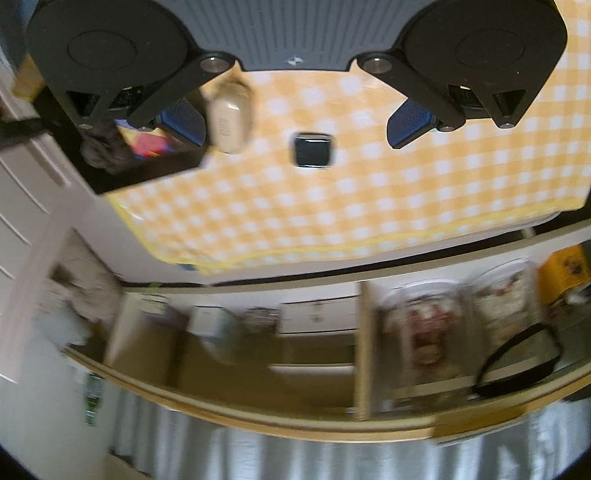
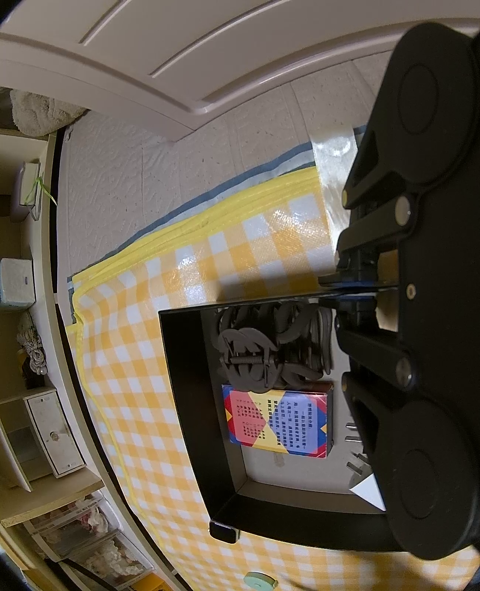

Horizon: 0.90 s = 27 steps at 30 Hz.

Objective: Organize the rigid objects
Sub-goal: 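Move the left tool to the mint tape measure and grasp it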

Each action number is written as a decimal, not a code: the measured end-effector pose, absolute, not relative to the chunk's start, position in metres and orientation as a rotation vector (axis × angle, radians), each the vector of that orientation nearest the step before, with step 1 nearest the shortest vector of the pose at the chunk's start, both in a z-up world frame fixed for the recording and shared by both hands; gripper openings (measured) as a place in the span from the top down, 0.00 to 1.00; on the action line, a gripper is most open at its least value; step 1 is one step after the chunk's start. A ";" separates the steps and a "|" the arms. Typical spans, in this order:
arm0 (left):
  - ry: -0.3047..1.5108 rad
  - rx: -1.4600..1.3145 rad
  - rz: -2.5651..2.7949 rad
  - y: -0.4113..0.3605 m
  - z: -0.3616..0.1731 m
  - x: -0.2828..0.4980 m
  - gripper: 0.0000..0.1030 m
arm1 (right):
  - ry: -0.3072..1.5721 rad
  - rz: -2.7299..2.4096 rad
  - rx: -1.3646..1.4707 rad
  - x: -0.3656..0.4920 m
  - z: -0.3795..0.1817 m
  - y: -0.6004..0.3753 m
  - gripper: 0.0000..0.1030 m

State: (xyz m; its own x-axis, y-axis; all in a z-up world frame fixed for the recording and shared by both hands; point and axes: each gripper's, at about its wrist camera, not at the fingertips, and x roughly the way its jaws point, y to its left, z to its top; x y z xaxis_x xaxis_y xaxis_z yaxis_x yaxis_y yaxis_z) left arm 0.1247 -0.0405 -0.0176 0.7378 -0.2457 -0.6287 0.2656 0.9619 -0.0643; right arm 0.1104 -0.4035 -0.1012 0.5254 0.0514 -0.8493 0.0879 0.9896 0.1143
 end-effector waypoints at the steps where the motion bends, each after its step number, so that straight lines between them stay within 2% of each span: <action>1: 0.688 0.024 -0.259 -0.035 -0.020 0.130 0.00 | 1.019 -0.022 0.149 0.110 -0.101 -0.404 0.96; 17: 0.771 -0.032 -0.114 0.015 -0.081 0.182 0.01 | 1.019 -0.022 0.144 0.112 -0.101 -0.404 0.95; 19: 0.788 -0.028 -0.101 0.017 -0.087 0.186 0.09 | 1.018 -0.021 0.145 0.112 -0.101 -0.405 0.95; 27: 0.786 0.071 -0.055 0.018 -0.096 0.188 0.25 | 1.019 -0.022 0.144 0.112 -0.101 -0.404 0.95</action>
State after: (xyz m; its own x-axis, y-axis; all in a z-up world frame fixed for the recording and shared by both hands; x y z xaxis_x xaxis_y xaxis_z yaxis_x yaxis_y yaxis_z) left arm 0.1883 0.0181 -0.0956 0.7055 -0.0234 -0.7084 0.0763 0.9962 0.0430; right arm 0.1116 -0.4036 -0.1009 0.5252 0.0488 -0.8496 0.0856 0.9903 0.1097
